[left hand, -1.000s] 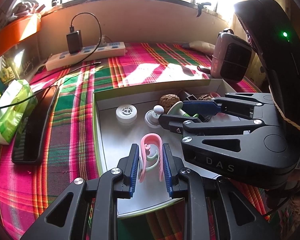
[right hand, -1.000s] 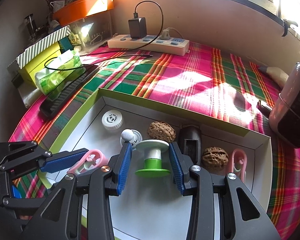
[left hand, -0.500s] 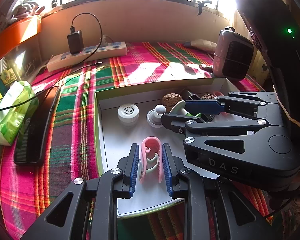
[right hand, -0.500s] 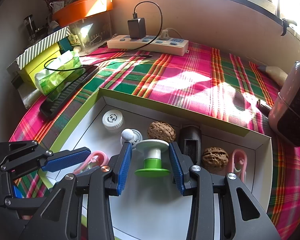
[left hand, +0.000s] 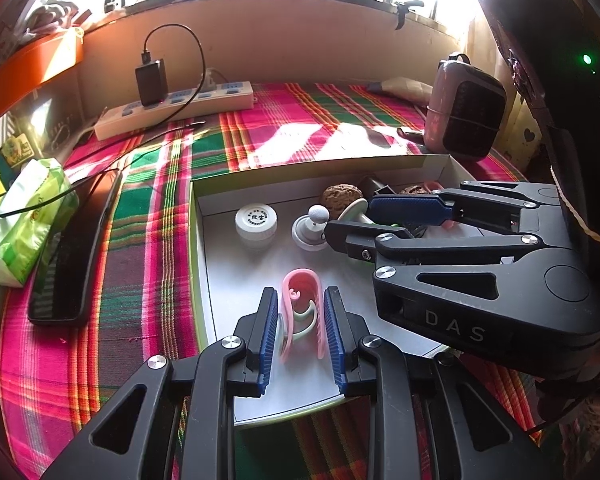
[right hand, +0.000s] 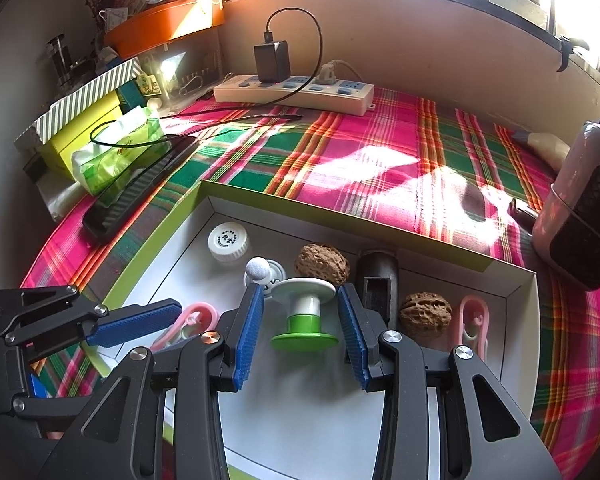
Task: Organize objects
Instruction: 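Lower the green spool into the box and open the right tool while the left tool releases the pink clip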
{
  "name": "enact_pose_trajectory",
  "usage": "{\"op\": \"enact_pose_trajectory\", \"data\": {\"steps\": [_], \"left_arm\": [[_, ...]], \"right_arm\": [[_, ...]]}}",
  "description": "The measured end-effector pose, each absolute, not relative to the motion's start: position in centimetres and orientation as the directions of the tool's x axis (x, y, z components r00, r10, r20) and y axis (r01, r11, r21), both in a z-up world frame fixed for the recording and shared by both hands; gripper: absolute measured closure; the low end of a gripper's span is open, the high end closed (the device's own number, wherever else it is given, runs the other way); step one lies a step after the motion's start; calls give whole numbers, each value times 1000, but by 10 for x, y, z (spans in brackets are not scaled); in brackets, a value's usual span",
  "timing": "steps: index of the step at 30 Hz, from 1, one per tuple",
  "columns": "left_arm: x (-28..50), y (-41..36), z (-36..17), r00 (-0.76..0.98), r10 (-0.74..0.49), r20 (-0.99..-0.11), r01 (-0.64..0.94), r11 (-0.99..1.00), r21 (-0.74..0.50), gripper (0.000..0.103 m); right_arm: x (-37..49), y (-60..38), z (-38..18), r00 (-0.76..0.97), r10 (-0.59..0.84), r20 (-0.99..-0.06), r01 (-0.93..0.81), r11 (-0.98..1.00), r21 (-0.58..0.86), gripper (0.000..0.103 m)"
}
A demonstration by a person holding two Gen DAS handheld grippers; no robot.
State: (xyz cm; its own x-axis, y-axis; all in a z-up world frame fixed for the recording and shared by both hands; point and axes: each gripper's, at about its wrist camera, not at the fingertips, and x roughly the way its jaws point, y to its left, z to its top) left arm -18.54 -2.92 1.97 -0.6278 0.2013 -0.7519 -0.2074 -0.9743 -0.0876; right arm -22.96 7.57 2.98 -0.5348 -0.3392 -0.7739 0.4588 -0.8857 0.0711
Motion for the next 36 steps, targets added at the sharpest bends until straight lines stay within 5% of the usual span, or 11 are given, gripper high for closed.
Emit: {"op": "enact_pose_trajectory", "data": {"steps": [36], "left_arm": [[-128,-35,46,-687,193,-701,-156,-981,-118,78]], "right_arm": [[-153,135,57,-644,-327,-692,361,-927,102,62]]}}
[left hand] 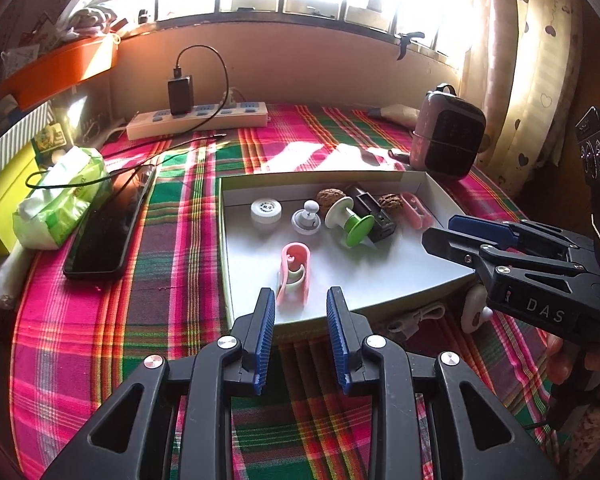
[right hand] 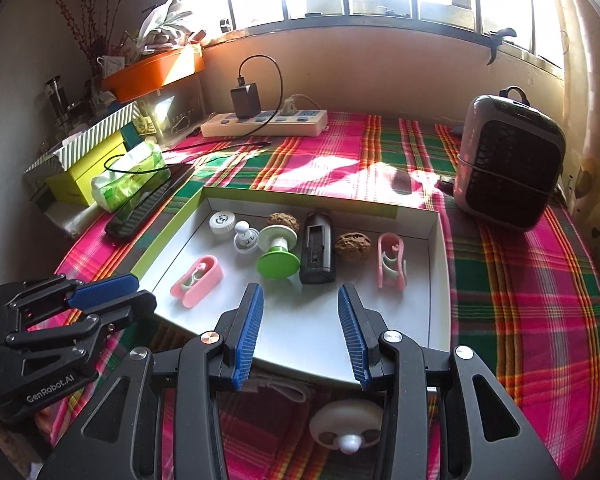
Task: Organize objects
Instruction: 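Pull both tools out of the box toward the white cable and panda ball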
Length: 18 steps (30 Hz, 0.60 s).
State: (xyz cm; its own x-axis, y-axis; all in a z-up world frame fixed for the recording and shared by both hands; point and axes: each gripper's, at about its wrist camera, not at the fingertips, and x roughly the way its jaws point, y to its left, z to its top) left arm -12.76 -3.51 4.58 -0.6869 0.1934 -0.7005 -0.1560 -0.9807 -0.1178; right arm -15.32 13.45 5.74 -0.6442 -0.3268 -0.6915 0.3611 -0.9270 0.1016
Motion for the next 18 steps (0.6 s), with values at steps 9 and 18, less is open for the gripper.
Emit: {"op": "enact_pose_trajectory", "data": {"steps": [9,18], "left_arm": [[-111,-22,44,-677,236,-698,-198,-971,-136,78],[-107,-6,30,-623,296,-724,-256,-952,-169,72]], "right_arm": [[-124,159,53,-667,-278,-691,312,-947,80,62],[-104,175,34,-646,-254,-719,271,-958,95,55]]}}
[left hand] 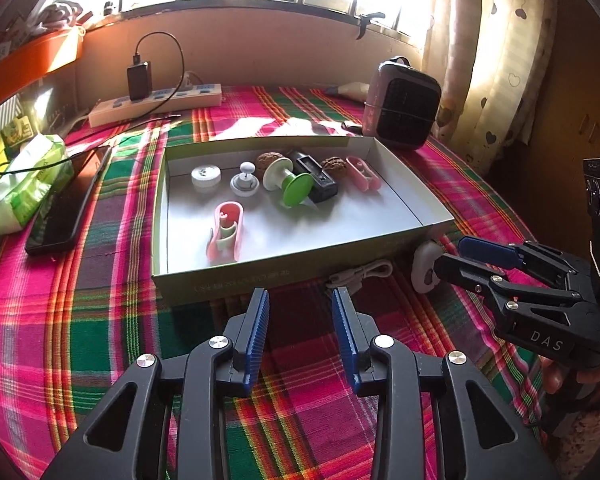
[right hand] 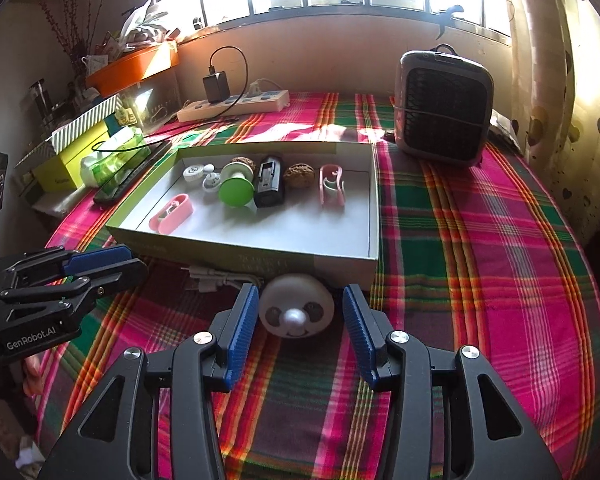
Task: Organize objects
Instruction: 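Pull both tools out of the box toward the white cable and panda ball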
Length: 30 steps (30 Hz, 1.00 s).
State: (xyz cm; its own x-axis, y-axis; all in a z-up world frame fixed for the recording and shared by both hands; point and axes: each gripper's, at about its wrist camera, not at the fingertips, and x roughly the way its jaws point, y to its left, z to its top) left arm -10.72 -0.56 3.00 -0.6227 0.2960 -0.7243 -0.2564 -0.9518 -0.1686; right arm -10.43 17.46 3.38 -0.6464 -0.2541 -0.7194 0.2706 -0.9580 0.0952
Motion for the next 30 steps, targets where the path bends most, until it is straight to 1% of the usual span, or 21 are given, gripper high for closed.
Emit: {"op": "enact_pose_trajectory", "data": {"steps": [11,13,15,16,22,30], "left_arm": [[-114,2,18,-577,335,-745,-284,-937,-201,72],[-116,2,17,-575,335,-747,-280,-938,-204,72],[-118,2,16,-570,342,-747,-285,-935,-210,72],[-118,3,16,-569,345,-747,-289,-934,-212,72],[-124,9,14,-554,362,-750,-313,-925,-216,68],[-129,21,14,-542,377,-751,-355,-913,-202,68]], "right_arm": [[-112,171,22,-610,-274,-743,283,-952,119,55],[-115,169,20,-604,-276,-748,284,-951,122,52],[-119,166,19,-597,-280,-752,290,-949,123,47],[-120,165,19,-595,-278,-754,292,-949,119,47],[-126,165,14,-589,-227,-776,268,-960,78,46],[-125,179,16,-601,-220,-768,232,-968,96,46]]}}
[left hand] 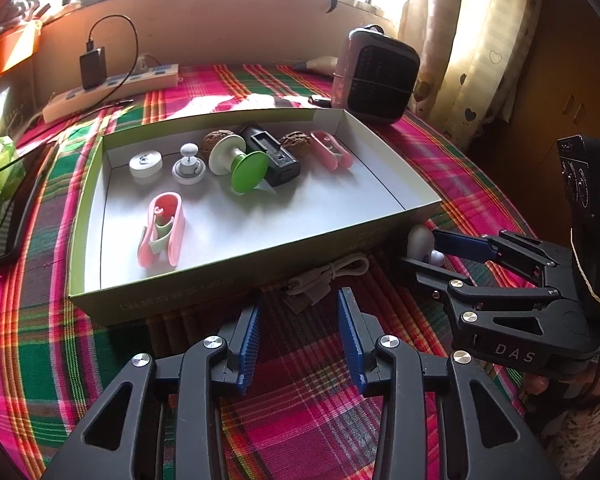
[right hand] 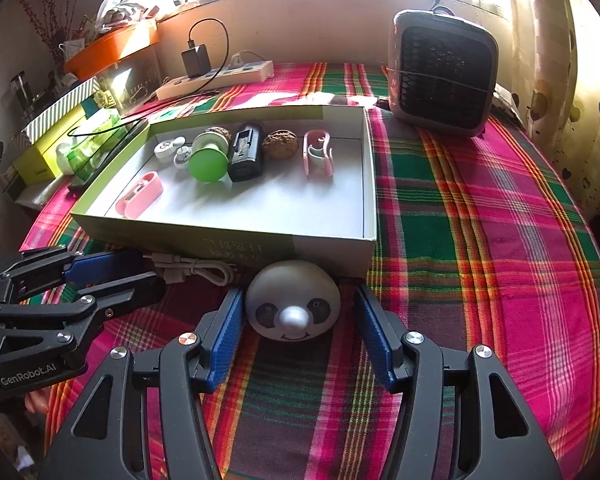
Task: Organize objects
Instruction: 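Pull both tools out of the box toward the white cable and panda ball, then grasp the white USB cable with the left tool while the right tool grasps the white panda-face ball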
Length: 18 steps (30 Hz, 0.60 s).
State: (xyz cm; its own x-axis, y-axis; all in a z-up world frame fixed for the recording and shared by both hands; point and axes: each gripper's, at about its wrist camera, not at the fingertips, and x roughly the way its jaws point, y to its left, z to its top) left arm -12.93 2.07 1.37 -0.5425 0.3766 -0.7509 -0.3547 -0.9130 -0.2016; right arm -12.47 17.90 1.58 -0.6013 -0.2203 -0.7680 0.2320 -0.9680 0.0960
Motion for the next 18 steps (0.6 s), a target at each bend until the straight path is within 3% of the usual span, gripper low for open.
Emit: {"op": "enact_pose_trajectory", "data": {"steps": [4,18], "left_arm": [[-130,27,13,-531,391,-751,-379,-903,-201,68],[-113,54,13,-486,442,-754,-464,-862,-205,68]], "right_arm": [[-122,185,18,-614,-219,-759,218,-970,103,55],[-111,198,20,-620,-215,-755,222,-971,94,58]]}}
